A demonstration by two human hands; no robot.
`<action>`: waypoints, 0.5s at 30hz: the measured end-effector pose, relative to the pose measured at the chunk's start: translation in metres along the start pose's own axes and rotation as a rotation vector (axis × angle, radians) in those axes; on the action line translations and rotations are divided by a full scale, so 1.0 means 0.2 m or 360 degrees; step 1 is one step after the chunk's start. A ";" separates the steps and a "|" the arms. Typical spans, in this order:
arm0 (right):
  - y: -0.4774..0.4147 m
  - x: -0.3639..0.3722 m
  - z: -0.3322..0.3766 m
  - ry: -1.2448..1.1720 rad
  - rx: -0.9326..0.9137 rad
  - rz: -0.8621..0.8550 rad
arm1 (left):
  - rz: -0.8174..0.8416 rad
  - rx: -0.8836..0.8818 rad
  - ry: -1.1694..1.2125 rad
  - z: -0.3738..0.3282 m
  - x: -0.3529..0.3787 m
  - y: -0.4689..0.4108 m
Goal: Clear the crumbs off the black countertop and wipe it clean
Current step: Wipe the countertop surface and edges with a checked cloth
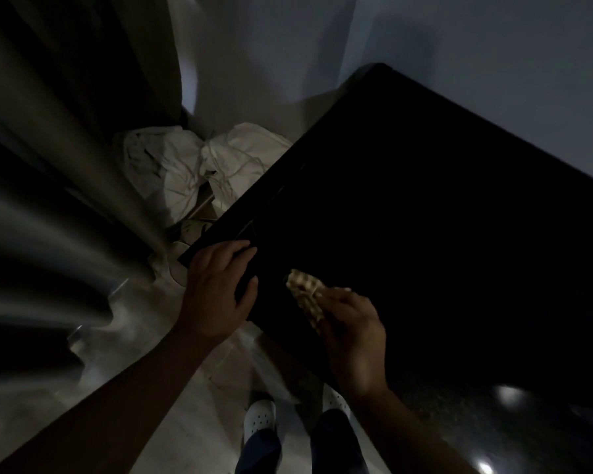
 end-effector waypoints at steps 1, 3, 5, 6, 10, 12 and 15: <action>0.02 0.01 0.02 -0.0050 -0.0017 0.0035 | 0.0000 0.0007 0.0002 0.00 0.00 0.00; 0.03 -0.01 0.04 -0.0151 -0.0023 0.0058 | -0.0011 0.0024 0.0009 0.01 0.00 0.00; 0.00 -0.05 0.03 -0.0104 0.0006 0.0006 | -0.0014 0.0030 0.0008 0.01 0.00 0.00; -0.01 -0.06 0.02 -0.0047 0.0036 -0.0040 | -0.0008 0.0033 0.0004 0.01 0.00 0.00; 0.08 0.00 0.05 -0.0013 0.0064 -0.0053 | 0.0057 0.0051 -0.0003 0.01 -0.01 0.00; 0.17 0.07 0.10 -0.0018 -0.0003 0.0044 | 0.0114 0.0054 0.0000 0.02 -0.02 0.00; 0.25 0.13 0.13 -0.0095 0.0038 0.0173 | 0.0178 0.0077 0.0028 0.03 -0.03 0.00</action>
Point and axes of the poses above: each hand's wrist, its own y-axis away from the middle knuckle, its own x-axis out of the palm, z = x × y, the point moved 5 cm from there along -y, towards the middle knuckle, and after that the axes turned 14 degrees about -y, right-handed, at the moved point
